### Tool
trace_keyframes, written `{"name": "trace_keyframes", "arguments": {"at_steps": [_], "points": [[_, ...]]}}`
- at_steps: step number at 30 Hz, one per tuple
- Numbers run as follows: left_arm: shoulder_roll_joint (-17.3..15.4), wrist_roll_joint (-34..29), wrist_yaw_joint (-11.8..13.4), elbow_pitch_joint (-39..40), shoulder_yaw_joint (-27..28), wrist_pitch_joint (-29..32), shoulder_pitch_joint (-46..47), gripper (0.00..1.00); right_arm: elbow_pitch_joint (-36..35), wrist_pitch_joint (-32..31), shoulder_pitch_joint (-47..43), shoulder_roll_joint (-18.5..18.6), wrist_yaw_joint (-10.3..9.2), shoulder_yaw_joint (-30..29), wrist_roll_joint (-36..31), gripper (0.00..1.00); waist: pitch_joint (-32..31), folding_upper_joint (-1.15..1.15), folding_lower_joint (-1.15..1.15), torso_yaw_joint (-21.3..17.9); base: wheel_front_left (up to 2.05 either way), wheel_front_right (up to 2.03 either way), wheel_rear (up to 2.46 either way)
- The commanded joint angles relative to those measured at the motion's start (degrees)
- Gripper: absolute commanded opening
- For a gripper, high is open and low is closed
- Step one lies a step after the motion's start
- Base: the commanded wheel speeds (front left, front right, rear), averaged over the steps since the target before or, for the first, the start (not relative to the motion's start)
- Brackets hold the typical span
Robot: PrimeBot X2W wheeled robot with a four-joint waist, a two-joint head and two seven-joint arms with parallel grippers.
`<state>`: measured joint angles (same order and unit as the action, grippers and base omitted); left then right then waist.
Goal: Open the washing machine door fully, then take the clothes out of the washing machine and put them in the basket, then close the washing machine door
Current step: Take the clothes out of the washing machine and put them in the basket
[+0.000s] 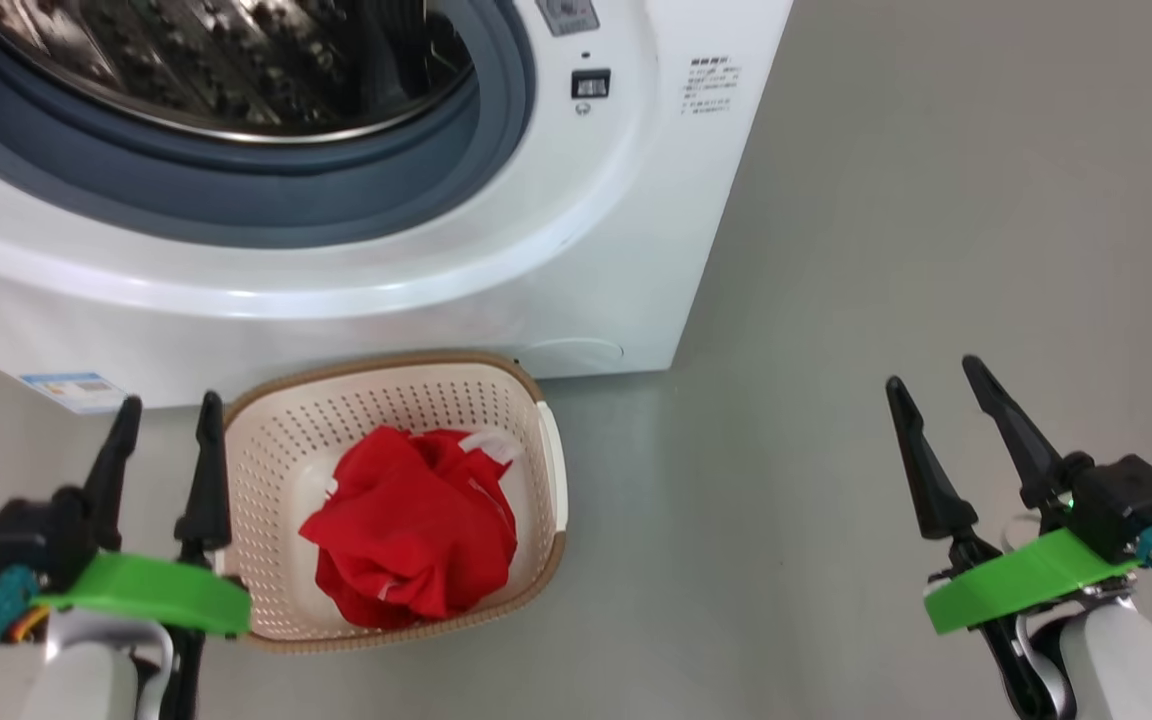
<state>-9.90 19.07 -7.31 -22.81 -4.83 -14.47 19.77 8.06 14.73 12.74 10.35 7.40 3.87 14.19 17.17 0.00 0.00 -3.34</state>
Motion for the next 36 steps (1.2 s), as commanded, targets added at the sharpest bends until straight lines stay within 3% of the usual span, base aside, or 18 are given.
{"name": "trace_keyframes", "arguments": {"at_steps": [1,20,36], "points": [[-0.94,-0.94,-0.18,3.16,2.93,-0.52,-2.2,1.0,-1.24,0.27,-1.71,0.67,0.09,0.75,0.58,1.0,-2.43,0.0,0.0,0.41,0.0,0.0,0.0],[1.89,-4.49,-0.18,15.29,9.06,-0.52,-18.63,1.0,-1.49,0.27,-9.23,1.78,0.09,-0.82,1.78,1.0,-9.28,0.0,0.0,0.89,0.0,0.0,0.0],[3.21,-5.16,-0.18,18.28,10.53,-0.52,-20.92,1.0,-1.88,0.27,-10.05,1.53,0.09,-1.59,1.72,1.0,-9.22,0.0,0.0,0.86,0.0,0.0,0.0]]}}
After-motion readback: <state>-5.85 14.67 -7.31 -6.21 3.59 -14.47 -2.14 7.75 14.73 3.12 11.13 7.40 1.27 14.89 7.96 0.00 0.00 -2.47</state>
